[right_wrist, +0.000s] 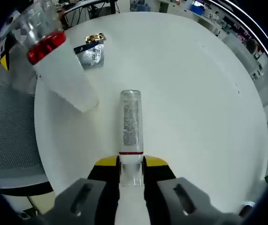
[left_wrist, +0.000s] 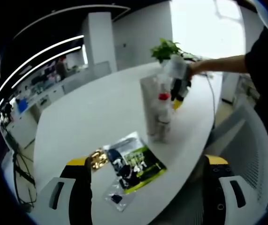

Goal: Arrange the skincare products in the storage area until every visible bottle or jar stands upright without overlapping.

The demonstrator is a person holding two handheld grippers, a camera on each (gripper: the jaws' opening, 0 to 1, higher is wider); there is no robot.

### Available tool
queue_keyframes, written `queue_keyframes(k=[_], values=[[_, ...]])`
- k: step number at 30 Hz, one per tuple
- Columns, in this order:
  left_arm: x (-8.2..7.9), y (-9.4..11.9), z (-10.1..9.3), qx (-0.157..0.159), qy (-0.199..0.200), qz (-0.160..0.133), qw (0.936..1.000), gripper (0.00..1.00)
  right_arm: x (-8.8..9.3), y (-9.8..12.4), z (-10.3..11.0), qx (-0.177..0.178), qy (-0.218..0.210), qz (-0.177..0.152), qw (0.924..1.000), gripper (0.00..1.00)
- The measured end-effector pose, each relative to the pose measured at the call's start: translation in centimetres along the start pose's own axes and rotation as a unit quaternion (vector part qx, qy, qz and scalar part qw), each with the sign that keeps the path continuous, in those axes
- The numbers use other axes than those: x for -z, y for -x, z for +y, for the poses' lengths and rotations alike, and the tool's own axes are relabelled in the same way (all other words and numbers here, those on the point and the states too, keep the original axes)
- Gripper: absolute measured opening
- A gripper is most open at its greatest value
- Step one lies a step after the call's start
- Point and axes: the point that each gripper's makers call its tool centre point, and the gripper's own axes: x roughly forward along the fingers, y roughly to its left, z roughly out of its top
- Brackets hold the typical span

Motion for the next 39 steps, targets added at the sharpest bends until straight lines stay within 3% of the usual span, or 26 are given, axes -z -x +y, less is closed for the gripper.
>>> queue_keyframes(k=[19, 30, 39], values=[[-1.0, -0.8, -1.8, 0.019, -0.015, -0.001, 0.9997, 0.97, 1.2, 4.3, 3.6, 0.025, 0.020, -0.018, 0.9993, 0.18], [-1.0, -0.9, -2.5, 0.024, -0.019, -0.003, 0.9995, 0.97, 2.1, 5.5, 5.6, 0.025, 0.019, -0.020, 0.9993, 0.18], [-1.1, -1.3, -3.2, 0.034, -0.024, -0.003, 0.9991, 0.96, 1.6, 6.3, 7.8, 0.020, 0.026, -0.032, 0.9990, 0.18]])
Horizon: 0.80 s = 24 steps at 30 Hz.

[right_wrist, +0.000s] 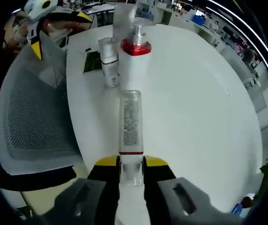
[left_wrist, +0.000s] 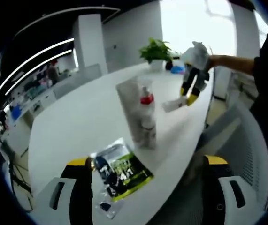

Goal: Arrange the skincare products in the storage area until every visible bottle or jar stands upright without overlapping.

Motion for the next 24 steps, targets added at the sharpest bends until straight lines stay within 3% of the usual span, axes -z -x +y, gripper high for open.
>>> queue_keyframes(k=[12, 16, 24], values=[[-1.2, -0.5, -0.6, 0.004, -0.015, -0.007, 0.9999, 0.95, -2.8, 0.9, 2.9, -0.018, 0.029, -0.024, 0.9991, 0.18], [-1.6, -0.8, -1.0, 0.008, -0.017, -0.012, 0.9997, 0.90, -3.8, 1.1, 3.8, -0.023, 0.043, -0.034, 0.9982, 0.18], [-1.7, -1.9, -2.2, 0.022, -0.028, -0.005, 0.9994, 0.90, -5.4, 0.8, 5.3, -0.040, 0.074, -0.040, 0.9957, 0.18]])
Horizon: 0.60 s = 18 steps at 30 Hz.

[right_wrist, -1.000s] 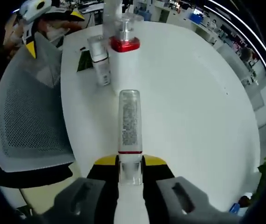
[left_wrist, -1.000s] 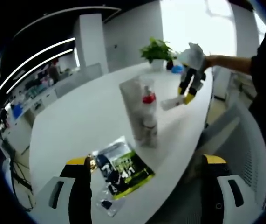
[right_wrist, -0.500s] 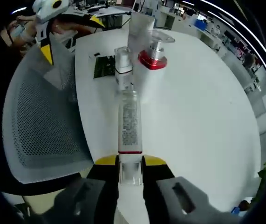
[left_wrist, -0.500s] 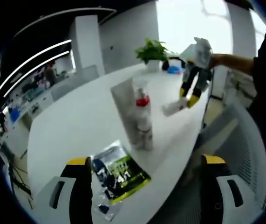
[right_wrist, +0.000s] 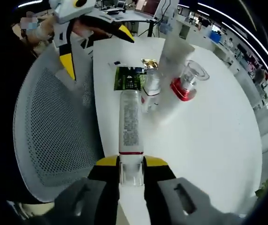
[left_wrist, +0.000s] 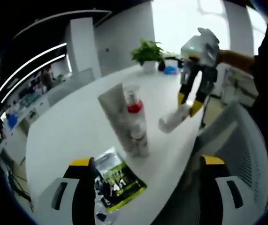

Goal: Arrange the skincare products in the storage area until every visible bottle or jar stands upright without overlapping.

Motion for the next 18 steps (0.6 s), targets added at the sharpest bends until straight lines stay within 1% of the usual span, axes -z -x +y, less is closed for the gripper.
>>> queue_keyframes(k=[2, 6, 7, 9, 10, 15, 18], values=[[-0.1, -0.3, -0.5, 0.007, -0.005, -0.001, 1.0000, 0.86, -0.6, -0.5, 0.4, -0.010, 0.014, 0.001, 0.9999, 0.18], [0.1, -0.9, -0.9, 0.013, -0.017, 0.007, 0.9997, 0.83, -1.6, -1.1, 0.4, -0.015, 0.035, 0.002, 0.9993, 0.18], [0.4, -1.0, -1.2, 0.019, -0.028, 0.017, 0.9993, 0.79, -2.0, -1.2, 0.4, -0.018, 0.042, 0.001, 0.9990, 0.18], [0.6, -1.2, -1.4, 0.027, -0.040, 0.027, 0.9985, 0.72, -2.6, -1.5, 0.5, -0.022, 0.052, 0.002, 0.9984, 0.18], [0.6, -1.4, -1.8, 0.033, -0.051, 0.031, 0.9977, 0.69, -3.0, -1.8, 0.7, -0.029, 0.063, 0.004, 0.9976, 0.18], [0.6, -1.9, -2.0, 0.039, -0.067, 0.040, 0.9962, 0.63, -4.2, -2.9, 1.1, -0.040, 0.093, 0.009, 0.9949, 0.18], [0.6, -2.1, -2.1, 0.043, -0.088, 0.049, 0.9940, 0.57, -4.6, -3.3, 1.2, -0.046, 0.105, 0.014, 0.9933, 0.18]])
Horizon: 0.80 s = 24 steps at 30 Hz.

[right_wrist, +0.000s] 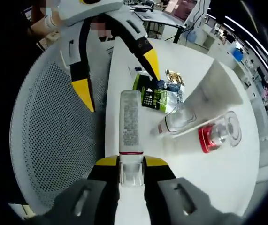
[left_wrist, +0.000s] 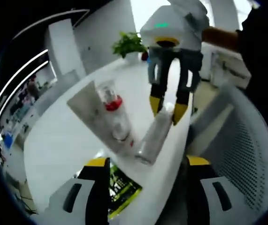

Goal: Arrange the skincare products in the storage area until every visible bottle or jar stands upright without overlapping.

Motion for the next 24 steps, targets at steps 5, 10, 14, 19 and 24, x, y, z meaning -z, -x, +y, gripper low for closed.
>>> queue_keyframes(k=[5, 10, 14, 19, 24], values=[[0.2, -0.7, -0.5, 0.017, -0.030, 0.022, 0.9992, 0.50, -0.2, -0.8, 0.1, -0.007, 0.034, 0.023, 0.9991, 0.18], [0.2, -1.4, -0.8, 0.022, -0.051, 0.035, 0.9978, 0.44, -0.9, -1.0, 0.4, -0.012, 0.048, 0.024, 0.9985, 0.18], [0.2, -1.9, -0.9, 0.029, -0.064, 0.044, 0.9966, 0.38, -1.5, -1.0, 0.4, -0.015, 0.054, 0.024, 0.9982, 0.18], [0.4, -2.3, -0.8, 0.026, -0.085, 0.066, 0.9938, 0.33, -1.4, -1.1, 0.5, -0.017, 0.060, 0.029, 0.9976, 0.18], [0.1, -2.8, -0.8, 0.027, -0.096, 0.065, 0.9929, 0.26, -1.4, -1.1, 0.5, -0.019, 0.058, 0.031, 0.9977, 0.18]])
